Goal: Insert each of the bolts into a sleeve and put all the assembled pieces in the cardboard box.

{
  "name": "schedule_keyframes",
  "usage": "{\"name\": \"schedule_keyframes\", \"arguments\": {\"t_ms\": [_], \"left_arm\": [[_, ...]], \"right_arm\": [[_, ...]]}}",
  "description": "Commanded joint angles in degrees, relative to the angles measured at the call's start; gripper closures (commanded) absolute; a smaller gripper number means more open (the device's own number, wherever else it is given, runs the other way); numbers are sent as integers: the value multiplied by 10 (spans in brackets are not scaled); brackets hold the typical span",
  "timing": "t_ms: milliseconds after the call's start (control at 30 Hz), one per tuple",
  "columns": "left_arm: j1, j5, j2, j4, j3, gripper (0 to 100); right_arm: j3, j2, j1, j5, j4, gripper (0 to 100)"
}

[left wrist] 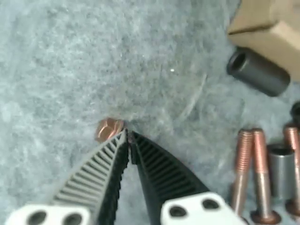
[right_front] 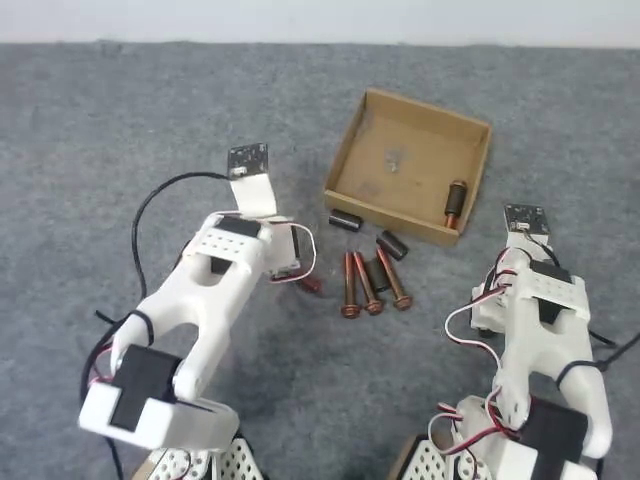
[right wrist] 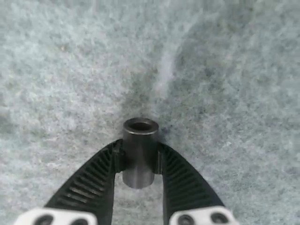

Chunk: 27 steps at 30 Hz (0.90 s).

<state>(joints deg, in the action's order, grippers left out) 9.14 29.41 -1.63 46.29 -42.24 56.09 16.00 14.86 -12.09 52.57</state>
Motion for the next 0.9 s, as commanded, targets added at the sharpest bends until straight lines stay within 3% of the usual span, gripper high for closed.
{"name": "schedule_keyframes", "arguments": {"t_ms": [0, 167, 867], "left_arm": [[-4, 65, 0, 108, 88, 989], [-4, 109, 0, 192, 145, 989], [1, 111, -71, 112, 46, 988]], "right_arm": [[-2, 27, 7, -9, -7, 992], [-2, 27, 6, -9, -8, 992], [-2, 27, 4, -9, -8, 992]]}}
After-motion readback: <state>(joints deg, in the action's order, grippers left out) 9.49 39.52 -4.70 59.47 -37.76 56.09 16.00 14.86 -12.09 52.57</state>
